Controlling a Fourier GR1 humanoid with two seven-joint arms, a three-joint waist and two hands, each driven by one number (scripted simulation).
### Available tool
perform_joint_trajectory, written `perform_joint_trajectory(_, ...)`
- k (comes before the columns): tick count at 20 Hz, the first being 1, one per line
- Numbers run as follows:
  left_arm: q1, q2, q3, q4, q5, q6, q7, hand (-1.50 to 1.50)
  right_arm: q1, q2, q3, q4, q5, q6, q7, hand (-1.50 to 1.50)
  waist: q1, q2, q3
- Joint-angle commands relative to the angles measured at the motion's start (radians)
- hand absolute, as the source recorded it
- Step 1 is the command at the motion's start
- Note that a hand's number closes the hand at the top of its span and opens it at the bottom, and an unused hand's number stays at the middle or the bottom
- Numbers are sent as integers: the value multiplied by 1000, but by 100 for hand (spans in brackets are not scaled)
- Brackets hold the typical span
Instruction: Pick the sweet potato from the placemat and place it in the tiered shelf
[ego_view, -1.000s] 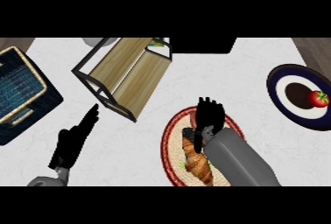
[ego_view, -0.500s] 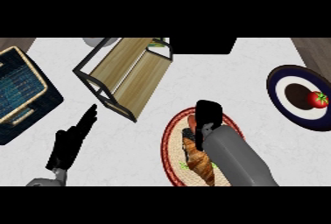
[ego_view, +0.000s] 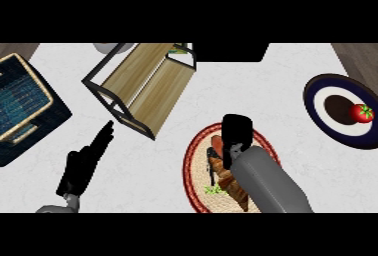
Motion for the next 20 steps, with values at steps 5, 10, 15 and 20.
perform_joint_trajectory(5,1,4,25,-40,-6,-9,51,0,-58,-54,-45,-113,25,24,-107,150,6,10,7)
perform_joint_trajectory(10,-16,-16,-8,-8,-24,-14,6,0,-138,-199,5,-198,-123,103,-660,150,38,23,12)
perform_joint_trajectory(15,-15,-34,-5,9,-31,5,1,0,-248,-401,-142,-150,-215,83,-1014,150,29,25,9)
perform_joint_trajectory(20,-39,21,44,14,2,-42,13,0,-340,-415,-354,-95,-400,111,-1128,150,21,19,8)
